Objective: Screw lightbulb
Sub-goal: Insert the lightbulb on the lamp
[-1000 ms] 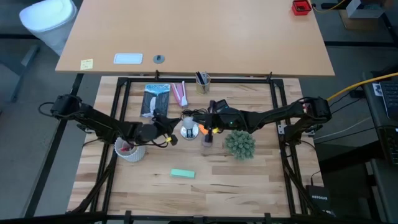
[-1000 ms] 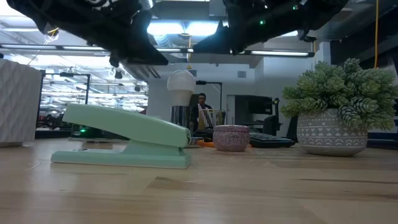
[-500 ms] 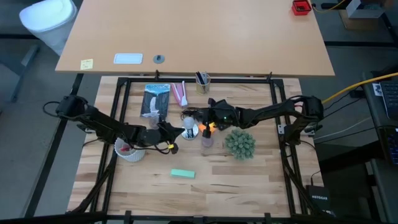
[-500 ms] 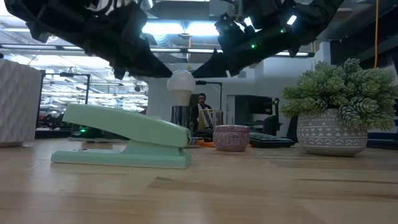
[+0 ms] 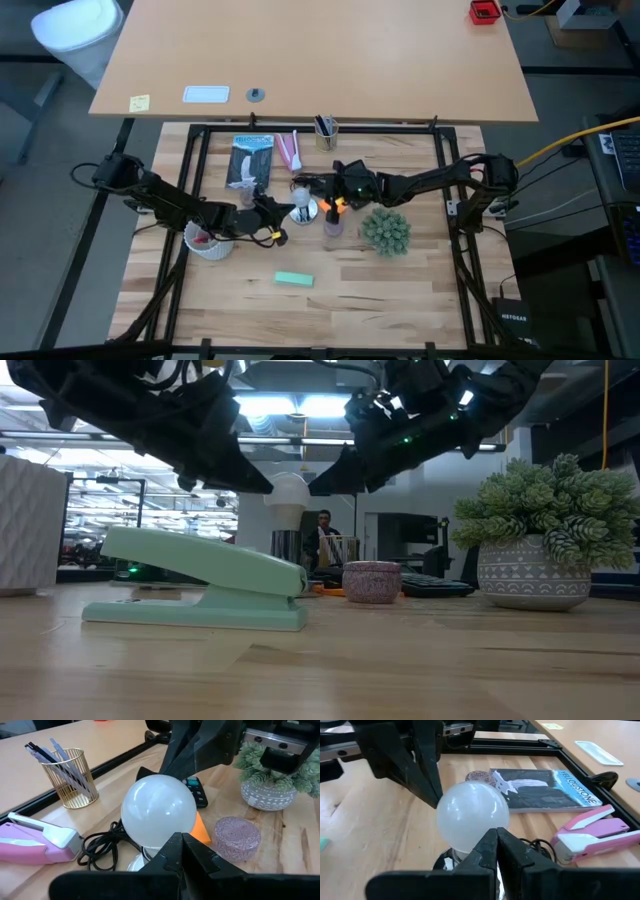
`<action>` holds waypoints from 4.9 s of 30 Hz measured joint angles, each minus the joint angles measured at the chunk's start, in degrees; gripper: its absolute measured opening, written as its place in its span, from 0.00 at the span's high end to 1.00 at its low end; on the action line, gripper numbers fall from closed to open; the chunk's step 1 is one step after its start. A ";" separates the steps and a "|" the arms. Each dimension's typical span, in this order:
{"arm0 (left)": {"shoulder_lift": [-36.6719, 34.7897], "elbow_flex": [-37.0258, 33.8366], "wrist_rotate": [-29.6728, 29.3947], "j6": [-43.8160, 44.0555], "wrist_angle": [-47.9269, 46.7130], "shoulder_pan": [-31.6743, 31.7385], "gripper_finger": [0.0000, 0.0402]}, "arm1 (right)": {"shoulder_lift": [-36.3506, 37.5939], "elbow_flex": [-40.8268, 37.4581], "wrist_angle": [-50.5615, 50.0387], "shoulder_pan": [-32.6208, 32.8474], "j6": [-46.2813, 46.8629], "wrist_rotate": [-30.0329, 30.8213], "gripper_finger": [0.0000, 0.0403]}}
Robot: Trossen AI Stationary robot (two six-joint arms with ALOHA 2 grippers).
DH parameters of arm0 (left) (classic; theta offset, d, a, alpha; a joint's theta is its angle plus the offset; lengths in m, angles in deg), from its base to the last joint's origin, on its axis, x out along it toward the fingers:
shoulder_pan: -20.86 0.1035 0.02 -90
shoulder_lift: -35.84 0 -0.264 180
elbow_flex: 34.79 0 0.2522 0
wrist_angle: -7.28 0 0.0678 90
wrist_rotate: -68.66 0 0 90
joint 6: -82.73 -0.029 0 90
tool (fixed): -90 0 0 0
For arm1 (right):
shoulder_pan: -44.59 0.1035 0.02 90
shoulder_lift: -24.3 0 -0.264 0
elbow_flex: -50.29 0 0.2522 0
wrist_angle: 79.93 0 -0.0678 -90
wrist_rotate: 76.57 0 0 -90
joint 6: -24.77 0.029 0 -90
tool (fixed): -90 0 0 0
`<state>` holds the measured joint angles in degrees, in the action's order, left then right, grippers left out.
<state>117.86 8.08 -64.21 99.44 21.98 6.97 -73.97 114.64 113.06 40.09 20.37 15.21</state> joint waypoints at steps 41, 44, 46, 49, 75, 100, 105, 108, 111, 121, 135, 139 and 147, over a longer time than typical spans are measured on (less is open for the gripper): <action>-6.71 0.04 -5.87 -2.10 -2.00 -0.88 1.00 | 5.29 0.04 2.31 4.40 -7.31 10.24 0.97; -6.47 0.04 -5.08 -0.78 -2.10 -2.02 1.00 | 4.91 0.04 1.23 2.80 -7.31 10.32 0.97; -6.24 0.04 -3.50 -0.37 -2.22 -2.49 1.00 | 4.56 0.04 -0.12 1.61 -6.10 10.25 0.97; -6.05 0.02 -1.60 -0.32 -1.92 -2.77 1.00 | 3.76 0.02 -0.44 0.08 -4.25 8.53 0.97; 1.88 0.00 0.05 0.13 5.10 -0.59 1.00 | 1.55 0.00 -1.53 -0.39 1.38 -0.39 0.97; 1.88 0.00 -7.93 6.05 2.13 1.16 1.00 | 1.57 0.00 0.37 4.03 2.84 -3.89 0.97; 1.86 0.00 -8.00 5.89 2.17 1.71 1.00 | 1.57 0.00 4.79 4.58 2.66 -2.97 0.97; 1.82 0.00 -8.33 5.36 2.18 1.56 1.00 | 1.57 0.00 5.73 4.54 2.63 0.07 0.97; 1.20 0.00 -9.00 4.29 2.14 1.18 1.00 | 1.60 0.00 6.23 4.54 2.63 2.73 0.97; -4.41 0.02 -10.08 -0.10 2.20 -0.63 1.00 | 5.49 0.00 2.91 4.51 -0.50 6.45 0.97; -4.73 0.04 3.52 -0.34 2.33 -2.59 1.00 | 6.48 0.00 -4.17 -0.58 1.62 9.69 0.97; -3.63 0.04 4.29 1.05 2.42 -1.97 1.00 | 6.13 0.02 -4.37 -0.94 1.78 7.40 0.97; -0.32 0.04 6.73 1.60 4.31 -0.47 1.00 | 3.16 0.00 -3.43 -0.78 1.16 4.00 0.97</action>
<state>117.54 8.12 -57.48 101.04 26.29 6.50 -70.82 114.64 109.63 39.31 21.53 19.20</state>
